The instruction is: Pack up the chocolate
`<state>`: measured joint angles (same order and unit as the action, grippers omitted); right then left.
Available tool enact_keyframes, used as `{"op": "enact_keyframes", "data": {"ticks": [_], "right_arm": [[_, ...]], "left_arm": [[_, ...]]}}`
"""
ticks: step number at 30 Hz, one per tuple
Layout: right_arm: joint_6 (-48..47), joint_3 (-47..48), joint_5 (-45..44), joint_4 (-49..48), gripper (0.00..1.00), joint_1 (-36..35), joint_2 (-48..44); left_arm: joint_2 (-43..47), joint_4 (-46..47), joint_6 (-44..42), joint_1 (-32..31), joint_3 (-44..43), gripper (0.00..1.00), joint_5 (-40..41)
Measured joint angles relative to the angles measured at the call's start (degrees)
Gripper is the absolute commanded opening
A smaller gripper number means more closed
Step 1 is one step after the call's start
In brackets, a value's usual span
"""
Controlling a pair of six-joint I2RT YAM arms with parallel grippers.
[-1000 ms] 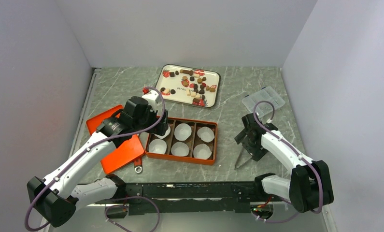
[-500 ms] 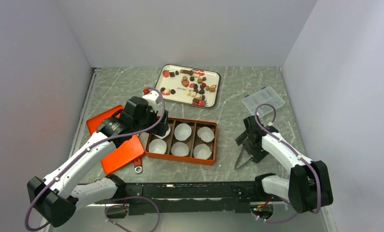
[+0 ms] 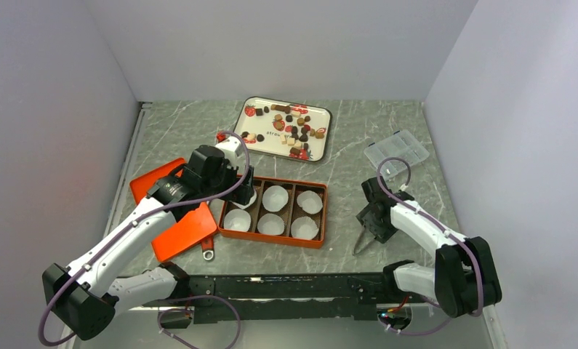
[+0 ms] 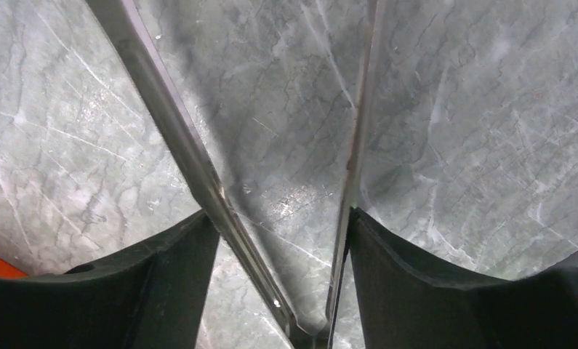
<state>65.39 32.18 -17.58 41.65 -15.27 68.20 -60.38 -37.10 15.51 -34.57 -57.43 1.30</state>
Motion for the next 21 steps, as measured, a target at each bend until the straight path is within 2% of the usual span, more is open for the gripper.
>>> {"op": "enact_keyframes", "data": {"ticks": [2,7,16,21], "right_arm": [[0.2,0.0,-0.9,0.1,0.58,-1.0,0.1],[0.9,0.5,-1.9,2.3,0.57,-2.8,-1.1],[0.8,9.5,-3.9,13.2,0.58,-3.1,-14.2],[0.3,14.0,-3.8,19.1,0.59,-3.1,-16.6]], "left_arm": [[-0.2,0.0,0.0,0.0,0.0,0.99,-0.1],[-0.2,0.0,0.0,0.0,0.0,1.00,-0.5],[-0.2,0.0,0.0,0.0,0.0,1.00,-0.5],[-0.2,0.0,0.0,0.0,0.0,1.00,-0.1]]}}
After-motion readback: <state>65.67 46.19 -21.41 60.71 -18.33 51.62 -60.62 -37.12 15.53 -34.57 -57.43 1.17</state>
